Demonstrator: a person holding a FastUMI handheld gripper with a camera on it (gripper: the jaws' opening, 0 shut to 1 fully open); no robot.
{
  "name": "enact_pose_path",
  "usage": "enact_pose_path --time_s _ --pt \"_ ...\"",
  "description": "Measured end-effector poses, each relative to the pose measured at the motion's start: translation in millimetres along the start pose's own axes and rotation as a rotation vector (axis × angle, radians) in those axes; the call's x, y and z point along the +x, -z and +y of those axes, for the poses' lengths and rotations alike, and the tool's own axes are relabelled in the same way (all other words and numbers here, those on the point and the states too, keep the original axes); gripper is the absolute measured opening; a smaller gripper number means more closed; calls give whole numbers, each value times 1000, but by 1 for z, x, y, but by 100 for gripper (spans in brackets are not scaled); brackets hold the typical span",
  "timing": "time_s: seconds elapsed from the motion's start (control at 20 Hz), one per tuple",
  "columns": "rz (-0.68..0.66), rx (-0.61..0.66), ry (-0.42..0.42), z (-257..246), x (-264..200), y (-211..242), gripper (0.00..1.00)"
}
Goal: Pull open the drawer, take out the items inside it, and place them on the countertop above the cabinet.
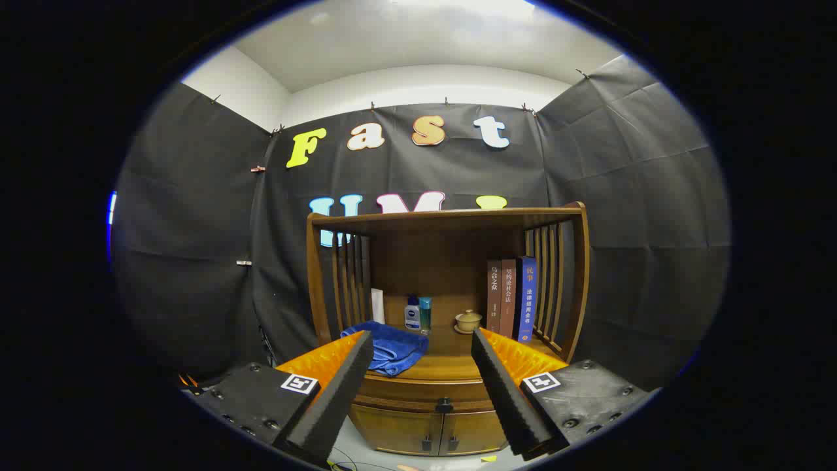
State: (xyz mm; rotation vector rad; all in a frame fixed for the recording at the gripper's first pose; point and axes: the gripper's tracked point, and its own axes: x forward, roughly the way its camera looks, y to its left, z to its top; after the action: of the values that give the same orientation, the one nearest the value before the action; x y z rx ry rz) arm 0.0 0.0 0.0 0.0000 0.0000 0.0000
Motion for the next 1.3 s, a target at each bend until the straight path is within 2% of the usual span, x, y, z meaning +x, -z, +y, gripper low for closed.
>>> enact_pose_path --time_s 1.3 --pt "18 17 -14 -3 12 14 98"
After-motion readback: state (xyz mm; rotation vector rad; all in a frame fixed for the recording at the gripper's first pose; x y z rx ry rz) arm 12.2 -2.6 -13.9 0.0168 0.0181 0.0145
